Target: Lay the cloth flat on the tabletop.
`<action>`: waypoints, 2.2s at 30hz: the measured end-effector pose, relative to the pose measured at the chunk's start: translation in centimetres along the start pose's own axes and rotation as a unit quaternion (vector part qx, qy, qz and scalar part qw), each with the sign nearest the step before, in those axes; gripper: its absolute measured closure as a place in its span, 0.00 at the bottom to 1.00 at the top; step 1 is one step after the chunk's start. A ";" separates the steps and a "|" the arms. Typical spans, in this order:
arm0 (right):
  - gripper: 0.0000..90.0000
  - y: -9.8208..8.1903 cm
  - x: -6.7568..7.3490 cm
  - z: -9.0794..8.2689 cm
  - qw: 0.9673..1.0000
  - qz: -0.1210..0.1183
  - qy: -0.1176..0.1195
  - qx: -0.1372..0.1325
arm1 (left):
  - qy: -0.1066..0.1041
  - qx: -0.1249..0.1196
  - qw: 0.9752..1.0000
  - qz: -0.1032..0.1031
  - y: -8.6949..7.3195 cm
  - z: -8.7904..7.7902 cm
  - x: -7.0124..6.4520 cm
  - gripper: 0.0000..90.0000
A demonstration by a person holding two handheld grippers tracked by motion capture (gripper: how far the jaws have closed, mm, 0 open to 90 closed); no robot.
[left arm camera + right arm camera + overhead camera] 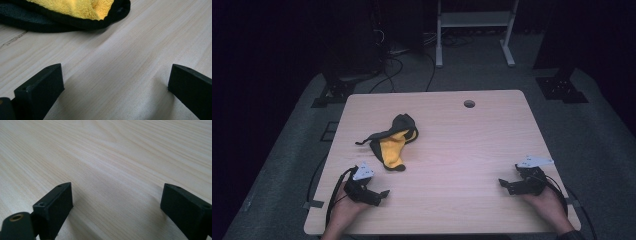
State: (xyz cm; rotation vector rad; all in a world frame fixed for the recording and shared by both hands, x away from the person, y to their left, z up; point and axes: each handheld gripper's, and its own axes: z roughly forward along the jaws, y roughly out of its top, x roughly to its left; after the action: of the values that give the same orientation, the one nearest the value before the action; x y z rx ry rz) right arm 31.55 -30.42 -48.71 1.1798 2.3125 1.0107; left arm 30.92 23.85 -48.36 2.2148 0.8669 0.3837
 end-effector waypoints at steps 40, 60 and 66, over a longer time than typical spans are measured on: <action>0.11 0.0 0.0 0.0 1.000 0.003 -0.002 0.001 | 0.024 -0.008 0.999 -0.029 6.0 4.6 3.3 0.34; 0.11 0.0 0.0 0.0 1.000 0.003 -0.002 0.001 | -0.011 0.004 1.000 -0.024 8.0 4.2 2.2 0.85; 0.11 0.0 0.0 0.0 1.000 0.003 -0.002 0.001 | -0.057 -0.022 0.998 -0.014 9.5 3.8 0.1 0.85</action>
State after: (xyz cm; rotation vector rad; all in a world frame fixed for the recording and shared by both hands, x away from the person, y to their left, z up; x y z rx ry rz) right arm 31.60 -30.42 -48.70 1.1886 2.3096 1.0082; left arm 37.37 17.02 -44.27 2.1596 0.8202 0.2572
